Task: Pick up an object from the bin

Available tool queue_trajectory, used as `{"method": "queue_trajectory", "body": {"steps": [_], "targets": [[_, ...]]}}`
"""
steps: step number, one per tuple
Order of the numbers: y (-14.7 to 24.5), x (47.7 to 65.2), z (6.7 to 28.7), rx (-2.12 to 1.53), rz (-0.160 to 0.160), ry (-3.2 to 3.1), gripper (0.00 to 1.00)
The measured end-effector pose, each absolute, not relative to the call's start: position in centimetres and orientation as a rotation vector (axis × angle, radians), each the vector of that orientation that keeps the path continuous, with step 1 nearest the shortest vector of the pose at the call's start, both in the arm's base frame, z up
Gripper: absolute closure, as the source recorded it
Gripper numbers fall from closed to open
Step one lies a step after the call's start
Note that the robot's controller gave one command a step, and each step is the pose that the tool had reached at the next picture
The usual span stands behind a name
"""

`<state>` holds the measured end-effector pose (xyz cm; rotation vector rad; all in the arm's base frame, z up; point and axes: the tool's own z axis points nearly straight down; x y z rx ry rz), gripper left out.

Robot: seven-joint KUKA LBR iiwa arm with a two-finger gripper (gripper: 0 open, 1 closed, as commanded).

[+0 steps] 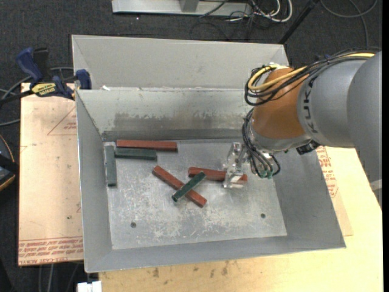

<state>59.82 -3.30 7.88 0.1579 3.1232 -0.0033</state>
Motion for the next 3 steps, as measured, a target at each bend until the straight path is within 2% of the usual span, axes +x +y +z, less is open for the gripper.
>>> {"method": "queue_trajectory", "body": {"steps": [1, 2, 3], "targets": [[-3.3, 59.8, 7.9, 0.158, -0.004, 3.123, 1.0], [-3.4, 62.2, 22.7, 0.142, 0.001, 3.131, 1.0], [-3.4, 62.1, 22.5, 0.143, 0.001, 3.134, 1.0]]}}
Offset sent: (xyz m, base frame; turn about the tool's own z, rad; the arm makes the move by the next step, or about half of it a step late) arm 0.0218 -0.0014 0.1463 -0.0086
